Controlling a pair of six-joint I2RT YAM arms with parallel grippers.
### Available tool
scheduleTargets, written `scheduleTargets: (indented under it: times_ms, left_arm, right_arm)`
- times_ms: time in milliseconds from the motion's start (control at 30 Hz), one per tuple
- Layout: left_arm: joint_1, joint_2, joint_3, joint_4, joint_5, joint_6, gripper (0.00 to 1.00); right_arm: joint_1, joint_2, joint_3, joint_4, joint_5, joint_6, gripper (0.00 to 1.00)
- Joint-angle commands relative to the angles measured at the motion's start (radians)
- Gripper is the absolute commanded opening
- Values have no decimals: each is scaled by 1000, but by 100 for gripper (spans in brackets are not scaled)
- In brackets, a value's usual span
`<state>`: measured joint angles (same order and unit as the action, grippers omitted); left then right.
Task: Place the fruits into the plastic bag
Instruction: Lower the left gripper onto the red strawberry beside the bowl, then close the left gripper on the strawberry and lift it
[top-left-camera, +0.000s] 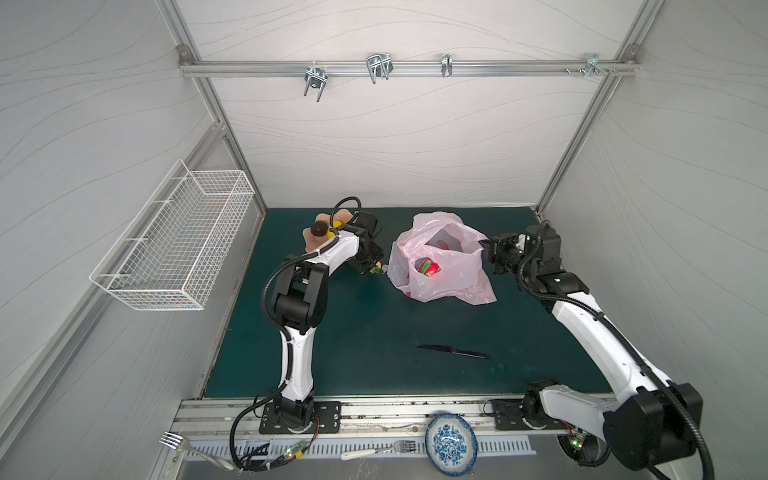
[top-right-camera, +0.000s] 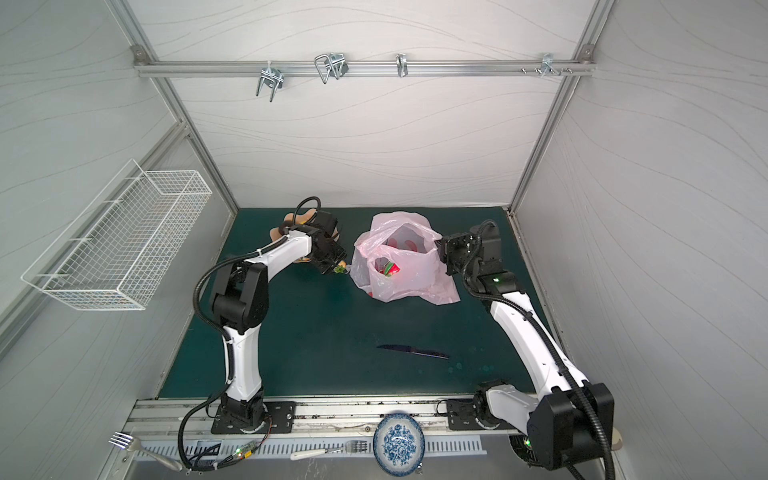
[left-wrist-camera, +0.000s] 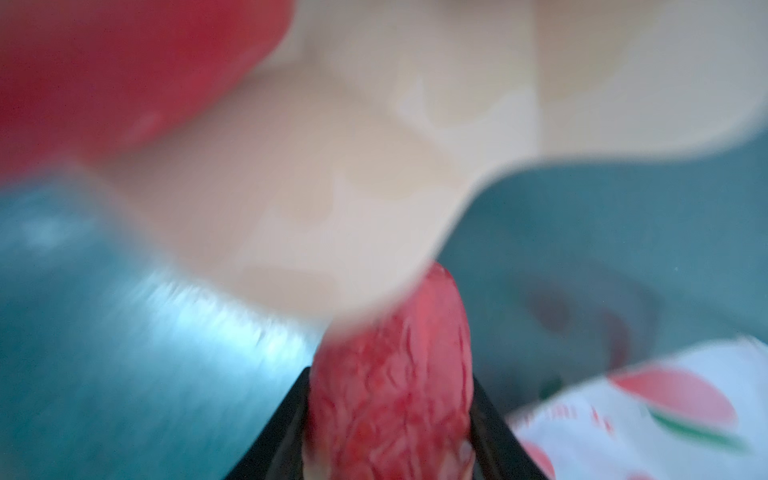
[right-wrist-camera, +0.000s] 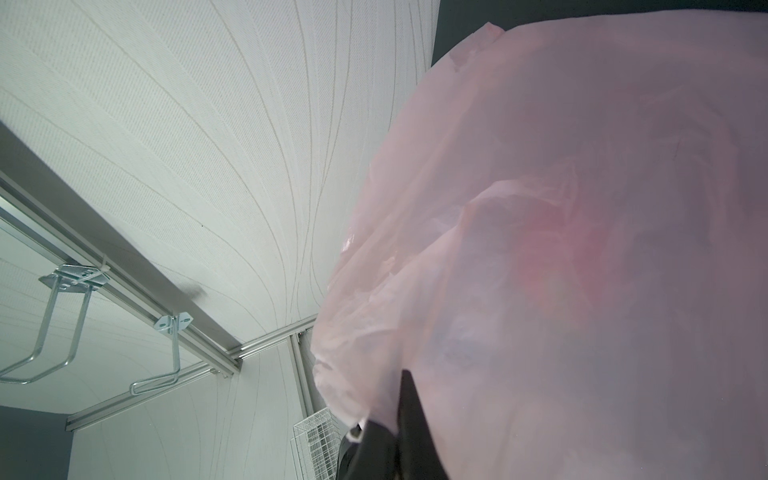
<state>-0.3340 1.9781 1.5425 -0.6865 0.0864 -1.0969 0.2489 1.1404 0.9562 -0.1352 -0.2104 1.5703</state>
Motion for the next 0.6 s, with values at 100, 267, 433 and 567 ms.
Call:
scheduleTargets:
  times_ms: [100,267,433,567]
  left_arm:
    - [-16,-344,-200,2,-39,96,35]
    - [-45,-567,-330,68,-38,208,32]
    - [-143,-660,-284,165,-15,403,30]
    - [-218,-603,-189,271,70,615,31]
  right_arm:
    - [-5,-10,-2,2,11,4,0]
    - [-5,-7,-5,-9,-10,-1,0]
    - [-5,-7,5,-29,-12,-16,0]
    - [-6,-6,9,-39,-16,-21,0]
